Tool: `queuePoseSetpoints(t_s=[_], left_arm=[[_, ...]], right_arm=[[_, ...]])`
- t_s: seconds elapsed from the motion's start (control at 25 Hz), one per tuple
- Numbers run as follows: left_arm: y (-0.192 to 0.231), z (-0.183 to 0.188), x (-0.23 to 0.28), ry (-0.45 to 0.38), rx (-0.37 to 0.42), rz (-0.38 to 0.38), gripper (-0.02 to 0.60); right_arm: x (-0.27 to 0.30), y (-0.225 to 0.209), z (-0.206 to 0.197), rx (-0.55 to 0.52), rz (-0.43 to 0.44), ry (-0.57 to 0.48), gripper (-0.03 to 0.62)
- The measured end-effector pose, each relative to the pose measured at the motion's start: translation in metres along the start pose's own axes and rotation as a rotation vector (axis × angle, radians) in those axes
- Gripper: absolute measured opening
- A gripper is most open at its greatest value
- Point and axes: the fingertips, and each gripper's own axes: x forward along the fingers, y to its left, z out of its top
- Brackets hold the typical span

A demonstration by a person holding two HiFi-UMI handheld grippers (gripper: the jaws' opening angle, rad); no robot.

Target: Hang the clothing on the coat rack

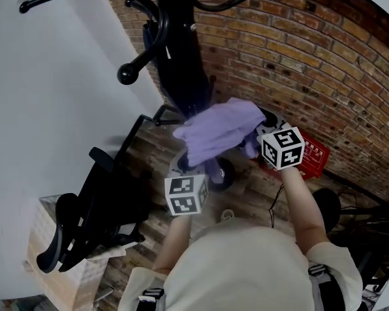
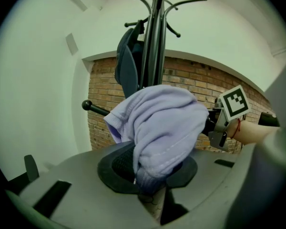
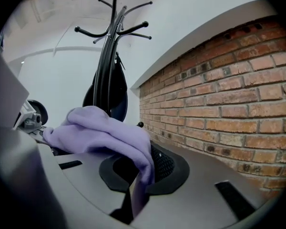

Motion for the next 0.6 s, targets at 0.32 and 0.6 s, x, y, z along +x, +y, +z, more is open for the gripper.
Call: queuePoseSetpoints(t_s=[0.32,0.6], left_arm=[[-0.001,-0.03,0.015,0.053,-0.032,-0.018,0.083],[-0.014,-0.055,0.033,0.083,-0.057,-0.07,0.087]], right_arm=[[0.008,0.004,-0.036,0.031,0.011,0.056,0.015],[0.008,0.02,-0.073,0.049,0.044,0.082,0.015]])
